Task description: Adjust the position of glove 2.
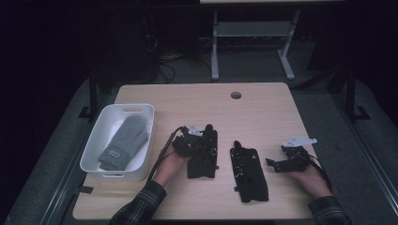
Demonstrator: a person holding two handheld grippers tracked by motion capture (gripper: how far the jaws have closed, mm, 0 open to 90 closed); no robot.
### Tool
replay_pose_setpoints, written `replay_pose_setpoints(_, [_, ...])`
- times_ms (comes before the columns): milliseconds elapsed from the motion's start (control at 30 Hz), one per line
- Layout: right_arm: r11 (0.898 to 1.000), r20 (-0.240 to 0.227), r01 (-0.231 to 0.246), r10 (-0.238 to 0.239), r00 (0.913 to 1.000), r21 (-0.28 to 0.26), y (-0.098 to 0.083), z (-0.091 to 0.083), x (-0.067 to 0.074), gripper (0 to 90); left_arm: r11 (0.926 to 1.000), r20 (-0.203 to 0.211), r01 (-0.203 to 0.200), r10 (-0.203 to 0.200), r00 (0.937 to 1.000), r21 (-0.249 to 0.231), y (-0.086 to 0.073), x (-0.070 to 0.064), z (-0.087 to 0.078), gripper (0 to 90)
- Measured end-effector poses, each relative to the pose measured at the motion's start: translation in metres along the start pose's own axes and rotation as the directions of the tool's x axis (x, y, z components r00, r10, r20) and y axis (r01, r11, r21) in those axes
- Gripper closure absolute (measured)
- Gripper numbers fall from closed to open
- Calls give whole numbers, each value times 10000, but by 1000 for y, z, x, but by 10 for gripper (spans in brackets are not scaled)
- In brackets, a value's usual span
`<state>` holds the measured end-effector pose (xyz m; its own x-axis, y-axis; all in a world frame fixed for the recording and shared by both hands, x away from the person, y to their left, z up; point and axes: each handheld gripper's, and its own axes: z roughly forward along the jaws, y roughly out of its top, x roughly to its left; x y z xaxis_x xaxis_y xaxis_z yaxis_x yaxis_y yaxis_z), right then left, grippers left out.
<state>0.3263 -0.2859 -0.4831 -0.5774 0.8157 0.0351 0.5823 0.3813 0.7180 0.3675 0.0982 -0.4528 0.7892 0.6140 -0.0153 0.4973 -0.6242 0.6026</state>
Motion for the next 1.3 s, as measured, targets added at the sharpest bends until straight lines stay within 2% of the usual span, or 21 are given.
replay_pose_setpoints(100, [10000, -4, 2, -2, 10000, 0, 0, 0, 0, 104, 9999, 243, -118, 117, 9996, 14, -5, -5, -4, 895])
replay_pose_setpoints(267, [10000, -4, 2, -2, 10000, 1, 0, 0, 0, 104, 9983, 490, -573, 568, 9972, 92, -13, -13, -10, 896])
replay_pose_setpoints(567, [10000, -11, 10, -10, 10000, 0, 0, 0, 0, 104, 9941, 1254, -1073, 1049, 9865, 129, -28, -25, -22, 896])
replay_pose_setpoints(700, [10000, -8, 7, -7, 10000, 0, 0, 0, 0, 105, 9933, 1558, -1155, 1126, 9814, 96, -34, -29, -26, 895])
replay_pose_setpoints(733, [10000, -7, -1, 1, 10000, -2, 0, 0, 0, 106, 9948, 1612, -1022, 1007, 9818, 7, -35, -30, -26, 895])
replay_pose_setpoints(767, [10000, -2, -4, 4, 10000, -2, 0, 0, 0, 112, 9944, 1680, -1053, 1040, 9803, -9, -35, -30, -27, 894])
replay_pose_setpoints(833, [10000, -6, 27, -27, 10000, 12, 1, -2, 1, 193, 9957, 1760, -922, 914, 9801, -36, -37, -29, -30, 886])
replay_pose_setpoints(900, [10000, -70, -5, 6, 10000, 84, 3, -5, 2, 327, 9969, 1730, -775, 788, 9818, -143, -37, -29, -34, 783])
replay_pose_setpoints(933, [10000, -159, 13, -13, 9999, 40, 4, -7, 3, 426, 9970, 1524, -740, 763, 9854, -206, -38, -30, -38, 738])
replay_pose_setpoints(1033, [9996, -704, 131, -147, 9974, -242, 9, -16, 9, 675, 9982, 1201, -515, 550, 9912, -318, -40, -30, -45, 606])
replay_pose_setpoints(1100, [9992, -965, 286, -310, 9949, -262, 11, -20, 15, 788, 9992, 1021, -283, 312, 9943, -292, -44, -30, -48, 534])
replay_pose_setpoints(1133, [9991, -1125, 357, -379, 9929, -209, 12, -21, 20, 838, 9994, 988, -9, 44, 9951, -351, -46, -29, -49, 490])
replay_pose_setpoints(1200, [9973, -1402, 730, -733, 9874, -73, 13, -22, 29, 899, 9987, 1060, 327, -284, 9940, -385, -50, -28, -49, 435])
replay_pose_setpoints(1267, [9957, -1630, 924, -899, 9825, 81, 13, -21, 36, 900, 9962, 1202, 781, -731, 9901, -377, -55, -28, -47, 408])
replay_pose_setpoints(1300, [9947, -1758, 1014, -967, 9797, 176, 13, -21, 40, 900, 9963, 1234, 801, -758, 9895, -303, -56, -28, -47, 388])
